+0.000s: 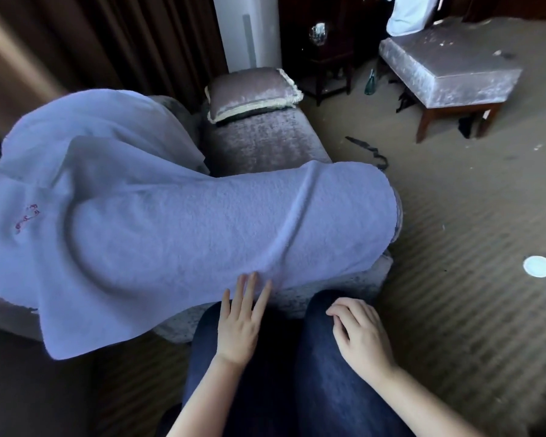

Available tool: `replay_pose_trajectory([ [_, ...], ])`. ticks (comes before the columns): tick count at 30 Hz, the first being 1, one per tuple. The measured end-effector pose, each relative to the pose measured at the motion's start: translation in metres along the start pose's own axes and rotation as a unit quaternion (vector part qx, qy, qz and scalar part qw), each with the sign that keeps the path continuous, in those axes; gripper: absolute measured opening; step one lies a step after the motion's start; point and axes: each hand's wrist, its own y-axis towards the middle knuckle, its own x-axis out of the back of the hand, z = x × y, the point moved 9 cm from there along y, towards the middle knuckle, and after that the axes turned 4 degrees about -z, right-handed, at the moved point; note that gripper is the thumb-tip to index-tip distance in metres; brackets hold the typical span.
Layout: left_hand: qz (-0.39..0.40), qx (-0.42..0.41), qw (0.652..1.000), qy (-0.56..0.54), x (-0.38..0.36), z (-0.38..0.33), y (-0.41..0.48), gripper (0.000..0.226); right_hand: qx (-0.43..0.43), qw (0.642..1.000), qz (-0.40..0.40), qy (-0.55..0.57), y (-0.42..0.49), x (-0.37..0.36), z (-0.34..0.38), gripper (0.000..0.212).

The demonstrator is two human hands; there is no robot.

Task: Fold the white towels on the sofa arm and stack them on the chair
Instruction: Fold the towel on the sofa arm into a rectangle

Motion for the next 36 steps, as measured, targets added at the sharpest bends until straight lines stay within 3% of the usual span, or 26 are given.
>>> replay_pose_trajectory([
  [10, -0.062, 0.023, 0.993, -0.101, 0.013, 0.004, 0.005, 0.04, -0.026, 0.999, -0.024, 0.014, -0.007, -0.001, 0.011, 0.019],
  [11, -0.069, 0.022, 0.993, -0.091, 0.012, 0.006, 0.002, 0.042, -0.022, 0.999, -0.021, 0.015, -0.006, -0.002, 0.014, 0.019],
  [14, -0.06, 0.011, 0.996, -0.062, 0.001, 0.013, -0.001, 0.083, -0.004, 1.0, -0.009, 0.022, -0.005, -0.007, 0.023, 0.019],
  [16, -0.054, 0.004, 0.997, -0.06, -0.005, 0.016, 0.004, 0.096, 0.001, 1.0, -0.005, 0.02, -0.003, -0.007, 0.025, 0.02],
  [21, -0.069, -0.022, 0.995, -0.074, -0.014, 0.013, 0.01, 0.073, -0.031, 0.999, -0.027, 0.009, -0.007, -0.007, 0.016, 0.02],
  [29, -0.128, -0.027, 0.986, -0.107, -0.017, 0.014, 0.012, 0.075, -0.018, 1.0, 0.023, 0.009, -0.013, -0.034, 0.023, 0.02],
  [36, -0.158, -0.022, 0.978, -0.131, -0.003, 0.005, 0.007, 0.028, -0.005, 0.999, 0.047, 0.002, -0.016, -0.047, 0.024, 0.021],
])
